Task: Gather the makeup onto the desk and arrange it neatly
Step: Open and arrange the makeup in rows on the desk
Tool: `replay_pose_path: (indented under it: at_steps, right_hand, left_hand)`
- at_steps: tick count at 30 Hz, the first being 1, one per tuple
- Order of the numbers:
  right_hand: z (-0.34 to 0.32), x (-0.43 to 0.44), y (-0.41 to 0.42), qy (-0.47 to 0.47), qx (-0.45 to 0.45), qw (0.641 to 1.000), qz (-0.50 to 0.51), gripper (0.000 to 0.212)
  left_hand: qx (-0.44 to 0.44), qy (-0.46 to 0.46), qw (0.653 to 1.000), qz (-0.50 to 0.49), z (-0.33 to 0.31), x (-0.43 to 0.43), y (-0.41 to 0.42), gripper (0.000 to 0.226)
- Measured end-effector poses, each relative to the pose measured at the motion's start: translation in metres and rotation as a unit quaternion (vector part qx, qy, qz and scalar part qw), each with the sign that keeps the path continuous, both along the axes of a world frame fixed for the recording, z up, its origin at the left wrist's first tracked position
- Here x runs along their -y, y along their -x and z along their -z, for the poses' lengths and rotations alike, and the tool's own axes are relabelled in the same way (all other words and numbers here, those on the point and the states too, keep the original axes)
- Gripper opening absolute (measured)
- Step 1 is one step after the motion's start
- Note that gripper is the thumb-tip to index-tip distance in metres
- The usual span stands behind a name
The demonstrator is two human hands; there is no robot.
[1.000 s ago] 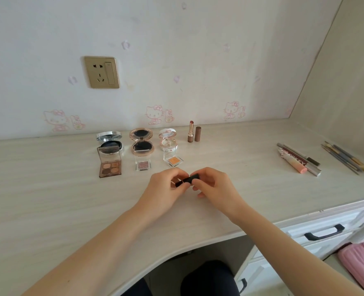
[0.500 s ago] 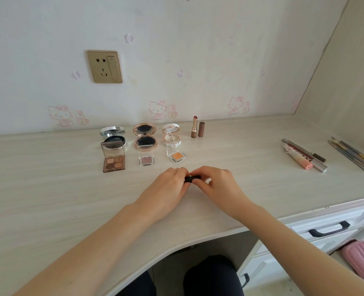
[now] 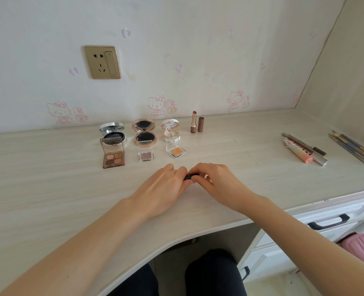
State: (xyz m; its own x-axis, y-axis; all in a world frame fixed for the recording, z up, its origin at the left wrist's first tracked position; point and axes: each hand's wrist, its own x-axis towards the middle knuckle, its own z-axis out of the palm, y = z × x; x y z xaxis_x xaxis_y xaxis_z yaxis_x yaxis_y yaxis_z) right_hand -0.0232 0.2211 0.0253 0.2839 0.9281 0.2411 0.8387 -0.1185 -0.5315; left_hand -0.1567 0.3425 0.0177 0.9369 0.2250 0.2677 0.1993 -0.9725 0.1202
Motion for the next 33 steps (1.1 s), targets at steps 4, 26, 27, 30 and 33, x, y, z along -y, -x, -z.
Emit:
replay_pose_path:
  at_steps: [4, 26, 27, 30, 33]
  right_hand:
    - [-0.003, 0.001, 0.000, -0.001, 0.015, 1.000, -0.016, 0.020]
    - [-0.017, 0.013, -0.011, -0.094, -0.234, 0.962, 0.100, 0.019]
    - [-0.017, 0.014, -0.014, -0.094, -0.239, 0.961, 0.102, 0.019]
    - [-0.016, 0.016, -0.023, -0.091, -0.254, 0.956, 0.117, 0.021]
    - [-0.015, 0.019, -0.034, -0.092, -0.268, 0.950, 0.130, 0.021]
  left_hand:
    - [-0.025, 0.055, 0.998, -0.033, -0.003, 0.001, 0.000, 0.037]
    - [0.072, 0.252, 0.963, -0.057, 0.002, -0.012, -0.001, 0.012]
    - [0.083, 0.262, 0.960, -0.058, 0.002, -0.012, -0.002, 0.012]
    - [0.108, 0.284, 0.951, -0.063, 0.004, -0.011, -0.011, 0.016]
    - [0.132, 0.302, 0.942, -0.058, 0.005, -0.009, -0.024, 0.020]
